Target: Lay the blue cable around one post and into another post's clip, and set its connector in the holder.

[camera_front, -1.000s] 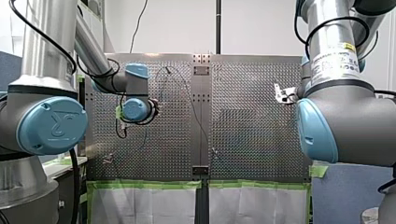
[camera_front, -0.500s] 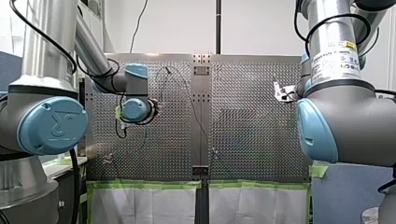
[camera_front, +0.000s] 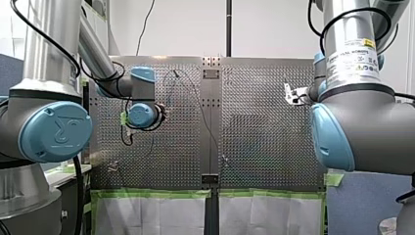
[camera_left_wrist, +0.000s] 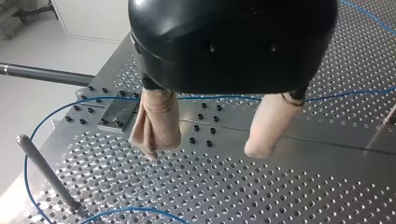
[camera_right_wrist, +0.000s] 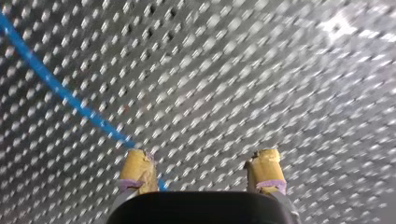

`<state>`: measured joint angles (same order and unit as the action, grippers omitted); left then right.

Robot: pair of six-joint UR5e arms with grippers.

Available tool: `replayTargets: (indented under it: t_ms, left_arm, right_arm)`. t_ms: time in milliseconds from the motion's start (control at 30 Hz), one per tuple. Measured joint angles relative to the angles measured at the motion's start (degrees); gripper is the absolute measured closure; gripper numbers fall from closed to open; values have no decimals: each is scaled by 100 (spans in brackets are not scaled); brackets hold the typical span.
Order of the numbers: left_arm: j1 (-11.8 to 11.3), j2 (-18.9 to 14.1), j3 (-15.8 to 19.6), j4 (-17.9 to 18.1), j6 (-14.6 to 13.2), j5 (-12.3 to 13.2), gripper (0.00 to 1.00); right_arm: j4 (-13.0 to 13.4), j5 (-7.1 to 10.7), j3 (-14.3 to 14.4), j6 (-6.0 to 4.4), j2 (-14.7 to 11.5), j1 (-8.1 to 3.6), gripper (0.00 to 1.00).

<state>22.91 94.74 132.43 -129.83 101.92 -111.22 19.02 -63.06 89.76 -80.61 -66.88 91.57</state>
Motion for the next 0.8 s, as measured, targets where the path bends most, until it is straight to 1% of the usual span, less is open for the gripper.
replayTargets:
  t_ms: [100,167,233,267,333,433,467,600,700,800]
  left_arm:
    - [11,0,1,-10,38,0,0]
    - [17,1,1,-21,62,0,0]
    - [21,2,1,-29,78,0,0]
    - [22,2,1,-31,83,0,0]
    - [36,1,9,-45,113,11,0]
    - [70,1,39,-56,207,77,0]
    - [77,1,52,-52,231,98,0]
    - [93,2,144,48,257,184,0]
    - [93,3,263,183,204,232,0]
    - [93,4,408,337,146,243,0]
  right_arm:
    - [151,76,153,-138,-151,97,0]
    - [247,63,249,-230,-247,179,0]
    - [330,13,334,-313,-331,257,0]
    - [391,-35,394,-374,-392,316,0]
    - [483,-119,486,-466,-484,407,0]
    - [649,-279,652,-631,-635,573,0]
    - [719,-347,721,-700,-674,641,0]
    - [937,-564,940,-899,-721,859,0]
    - [1092,-719,1096,-971,-715,1015,0]
    - [1230,-858,1233,-967,-662,1153,0]
